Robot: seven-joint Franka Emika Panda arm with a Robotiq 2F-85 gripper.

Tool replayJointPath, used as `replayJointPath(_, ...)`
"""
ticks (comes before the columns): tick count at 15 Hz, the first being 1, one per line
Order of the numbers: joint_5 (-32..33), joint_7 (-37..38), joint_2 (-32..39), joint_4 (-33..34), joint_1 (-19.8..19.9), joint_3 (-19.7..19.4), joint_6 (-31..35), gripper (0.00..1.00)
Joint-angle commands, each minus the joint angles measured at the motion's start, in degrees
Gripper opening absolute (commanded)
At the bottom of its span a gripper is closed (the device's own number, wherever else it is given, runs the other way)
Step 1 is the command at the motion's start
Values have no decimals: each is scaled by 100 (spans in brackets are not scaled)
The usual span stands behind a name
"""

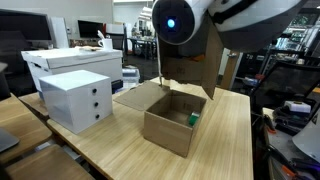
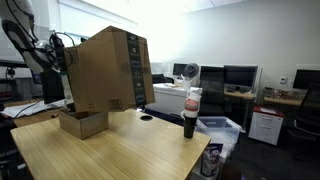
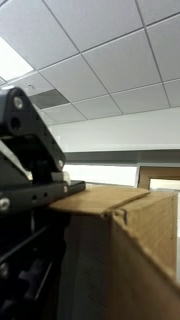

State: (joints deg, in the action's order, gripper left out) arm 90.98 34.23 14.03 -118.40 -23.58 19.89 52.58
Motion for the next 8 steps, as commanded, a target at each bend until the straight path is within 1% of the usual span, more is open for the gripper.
replayJointPath(1, 217, -152, -65, -64, -103, 69, -406, 6)
replayJointPath(8, 218, -156, -101, -127, -180, 120, -539, 6)
